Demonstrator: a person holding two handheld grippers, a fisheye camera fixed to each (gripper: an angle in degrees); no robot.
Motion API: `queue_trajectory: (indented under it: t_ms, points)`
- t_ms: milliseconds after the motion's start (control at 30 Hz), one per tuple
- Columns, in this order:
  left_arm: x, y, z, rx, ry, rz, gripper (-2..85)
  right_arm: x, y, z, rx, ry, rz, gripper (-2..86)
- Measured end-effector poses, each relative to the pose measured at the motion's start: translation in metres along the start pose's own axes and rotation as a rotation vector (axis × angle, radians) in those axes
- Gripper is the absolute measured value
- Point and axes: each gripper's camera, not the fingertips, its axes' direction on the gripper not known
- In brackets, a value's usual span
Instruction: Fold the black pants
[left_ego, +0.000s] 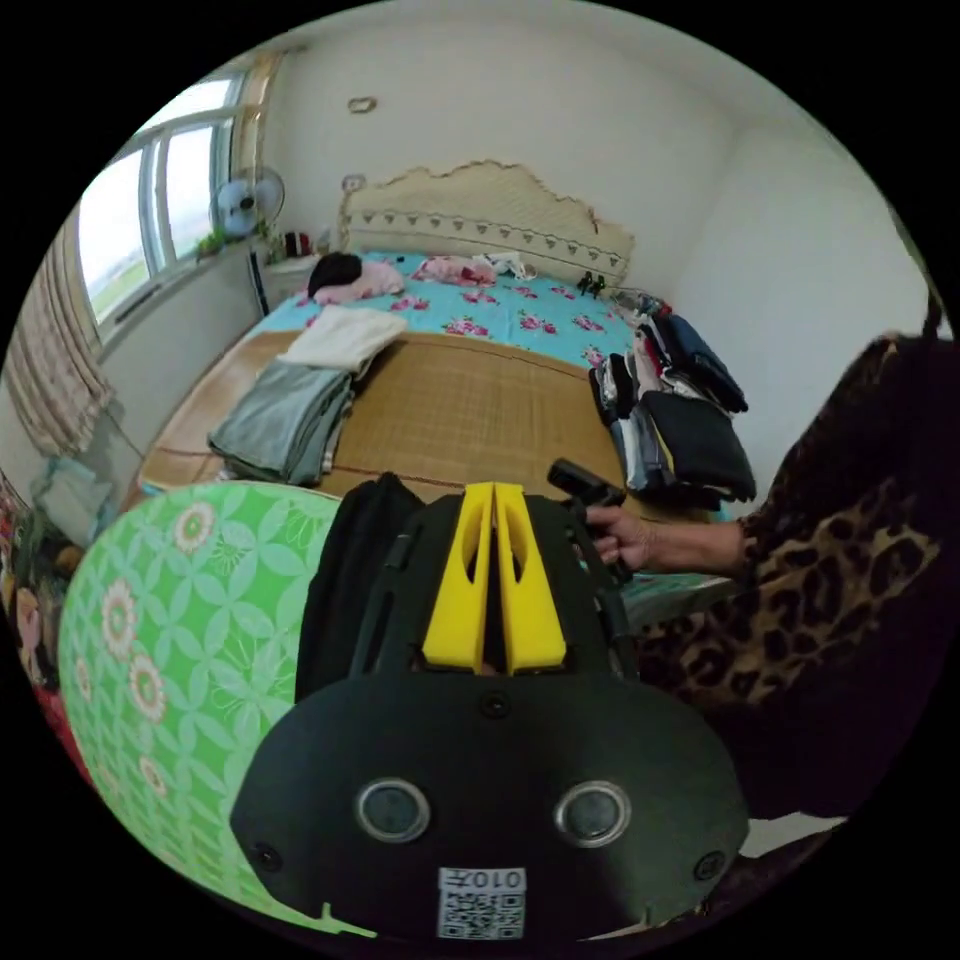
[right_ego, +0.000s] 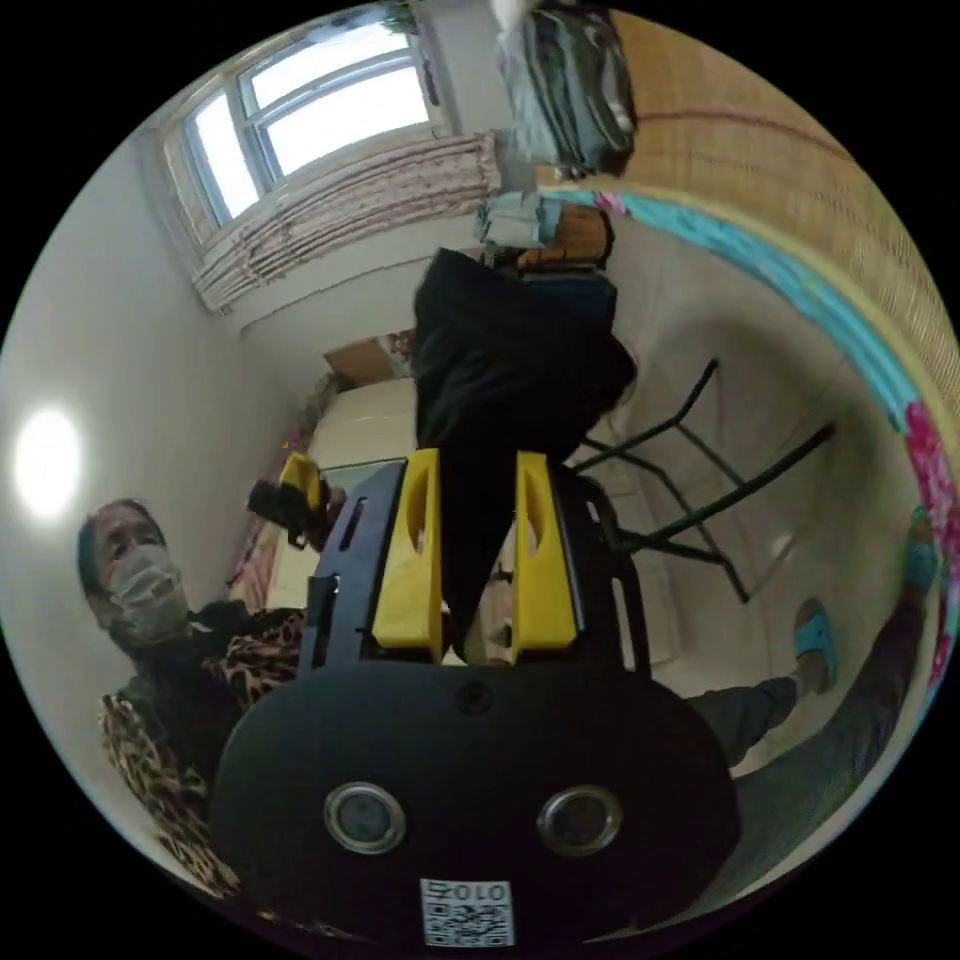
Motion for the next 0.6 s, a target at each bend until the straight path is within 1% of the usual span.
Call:
queue_trajectory:
  t_ms: [33, 100, 167, 200, 233, 300, 333, 367, 433, 533, 600]
  points:
    - [0.029, 0.003, -0.009, 0.022, -0.033, 0.029, -0.3, -0.028, 0.001, 0.001, 0.005, 0.034, -0.075, 6.8]
    - [0.065, 0.009, -0.012, 0.037, -0.088, 0.071, -0.3, -0.064, 0.007, 0.013, -0.028, 0.102, -0.140, 4.5]
    - [0.093, 0.015, -0.008, 0.000, -0.194, 0.096, -0.4, -0.091, 0.018, 0.032, -0.069, 0.216, -0.143, 3.7]
    - [0.097, 0.017, -0.009, 0.004, -0.212, 0.097, -0.4, -0.106, 0.027, 0.047, -0.087, 0.302, -0.163, 3.2]
    - [0.101, 0.019, -0.010, 0.002, -0.218, 0.103, -0.4, -0.117, 0.035, 0.063, -0.102, 0.395, -0.179, 2.9]
    - [0.104, 0.020, -0.011, -0.007, -0.177, 0.102, -0.3, -0.131, 0.043, 0.082, -0.091, 0.466, -0.219, 2.6]
    - [0.107, 0.022, -0.012, -0.001, -0.139, 0.091, -0.3, -0.137, 0.048, 0.088, -0.049, 0.521, -0.218, 2.4]
    - [0.111, 0.026, -0.016, 0.021, -0.180, 0.081, -0.3, -0.139, 0.050, 0.091, -0.043, 0.542, -0.228, 2.3]
    - [0.113, 0.031, -0.021, 0.040, -0.198, 0.054, -0.3, -0.144, 0.056, 0.100, -0.043, 0.563, -0.242, 2.0]
    - [0.107, 0.042, -0.026, 0.107, -0.162, -0.048, -0.2, -0.149, 0.061, 0.107, -0.044, 0.619, -0.268, 1.8]
    - [0.103, 0.046, -0.024, 0.111, -0.137, -0.066, -0.2, -0.148, 0.064, 0.108, -0.043, 0.621, -0.269, 1.7]
